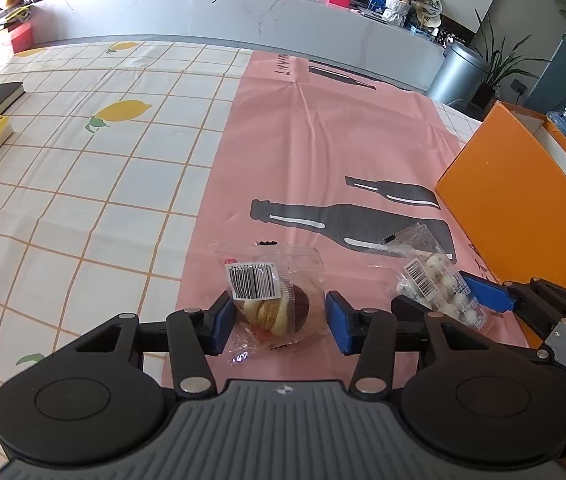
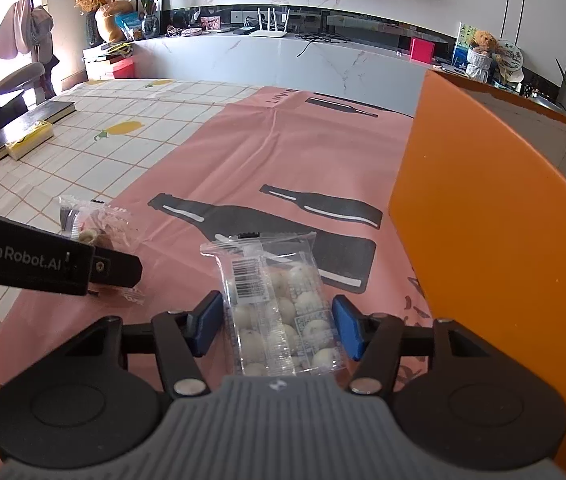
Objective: Organize snacks
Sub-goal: 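Grasp the bagged bread roll with the left tool while the right tool grasps the white-ball tray, then carry the bread roll and white-ball tray into the orange box and open both tools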
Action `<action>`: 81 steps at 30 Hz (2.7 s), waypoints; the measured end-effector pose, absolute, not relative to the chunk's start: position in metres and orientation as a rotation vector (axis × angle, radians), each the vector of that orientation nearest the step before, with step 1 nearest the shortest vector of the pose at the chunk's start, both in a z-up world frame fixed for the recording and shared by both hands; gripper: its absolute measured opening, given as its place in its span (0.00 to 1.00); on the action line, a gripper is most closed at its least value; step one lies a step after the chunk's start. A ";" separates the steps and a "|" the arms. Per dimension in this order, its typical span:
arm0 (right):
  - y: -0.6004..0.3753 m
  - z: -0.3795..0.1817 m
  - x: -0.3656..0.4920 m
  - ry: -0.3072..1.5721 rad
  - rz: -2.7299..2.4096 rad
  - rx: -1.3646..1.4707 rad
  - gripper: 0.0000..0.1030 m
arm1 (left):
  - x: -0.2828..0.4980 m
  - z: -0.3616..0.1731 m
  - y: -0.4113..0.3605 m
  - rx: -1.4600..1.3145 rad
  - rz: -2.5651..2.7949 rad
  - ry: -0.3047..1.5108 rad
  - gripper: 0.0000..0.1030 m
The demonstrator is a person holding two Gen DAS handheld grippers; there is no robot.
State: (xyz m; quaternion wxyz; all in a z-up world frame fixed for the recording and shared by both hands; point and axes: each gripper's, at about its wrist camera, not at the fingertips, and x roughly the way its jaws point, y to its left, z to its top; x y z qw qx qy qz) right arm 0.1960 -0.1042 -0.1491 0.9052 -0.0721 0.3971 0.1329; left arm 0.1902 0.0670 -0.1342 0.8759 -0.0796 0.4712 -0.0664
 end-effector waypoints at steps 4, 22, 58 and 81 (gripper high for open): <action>-0.105 -0.144 0.193 0.830 0.252 -0.145 0.54 | 0.187 -0.126 0.064 -0.161 -0.145 0.953 0.51; -0.139 -0.059 0.115 0.726 0.200 -0.011 0.53 | 0.140 -0.056 0.028 -0.216 -0.243 0.851 0.42; -0.315 0.018 0.155 0.728 0.036 -0.219 0.53 | 0.203 -0.004 -0.171 0.074 -0.580 0.813 0.42; -0.312 -0.069 0.252 1.002 0.106 -0.333 0.54 | 0.270 -0.075 -0.193 0.293 -0.577 1.025 0.42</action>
